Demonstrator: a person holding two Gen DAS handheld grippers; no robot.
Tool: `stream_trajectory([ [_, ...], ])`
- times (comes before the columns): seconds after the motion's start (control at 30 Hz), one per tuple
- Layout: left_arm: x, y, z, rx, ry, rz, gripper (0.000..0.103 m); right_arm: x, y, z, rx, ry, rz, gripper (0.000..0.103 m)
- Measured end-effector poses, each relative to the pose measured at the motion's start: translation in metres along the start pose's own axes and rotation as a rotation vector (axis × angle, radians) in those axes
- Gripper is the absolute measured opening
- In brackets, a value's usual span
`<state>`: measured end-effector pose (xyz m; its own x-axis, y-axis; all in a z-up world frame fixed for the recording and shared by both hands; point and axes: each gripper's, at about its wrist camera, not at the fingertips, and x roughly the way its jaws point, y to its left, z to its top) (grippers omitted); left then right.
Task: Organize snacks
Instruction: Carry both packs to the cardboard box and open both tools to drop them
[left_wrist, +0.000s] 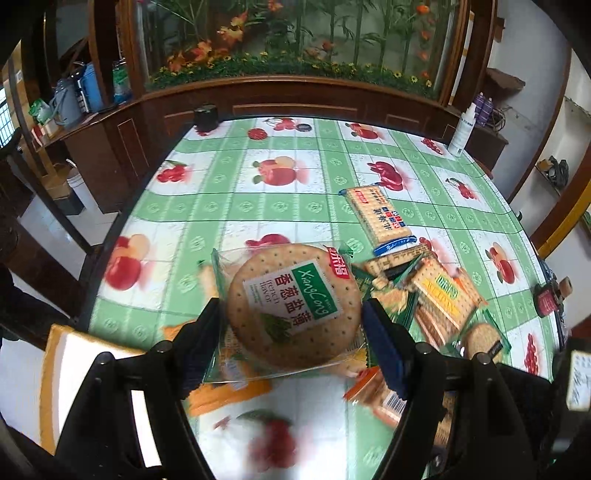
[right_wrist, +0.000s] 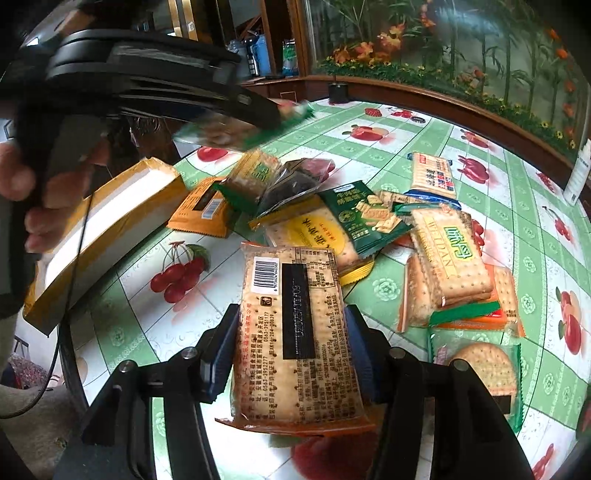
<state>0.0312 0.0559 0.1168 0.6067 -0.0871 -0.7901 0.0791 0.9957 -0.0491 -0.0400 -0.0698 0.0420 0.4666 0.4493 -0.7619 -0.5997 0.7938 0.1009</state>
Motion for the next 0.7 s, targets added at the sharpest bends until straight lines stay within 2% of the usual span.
stream_trajectory([
  [0.3, -0.047, 0.057, -0.023, -0.054, -0.051, 0.044, 0.076, -0.014, 0.024, 0.012, -0.032, -0.037, 0.012, 0.055],
  [0.4, -0.061, 0.081, -0.032, -0.076, -0.063, 0.082, 0.077, -0.017, 0.035, 0.022, -0.047, -0.056, 0.03, 0.055],
  [0.7, -0.069, 0.15, -0.074, -0.165, -0.025, 0.165, 0.077, 0.002, 0.109, 0.075, -0.159, -0.101, 0.137, 0.055],
])
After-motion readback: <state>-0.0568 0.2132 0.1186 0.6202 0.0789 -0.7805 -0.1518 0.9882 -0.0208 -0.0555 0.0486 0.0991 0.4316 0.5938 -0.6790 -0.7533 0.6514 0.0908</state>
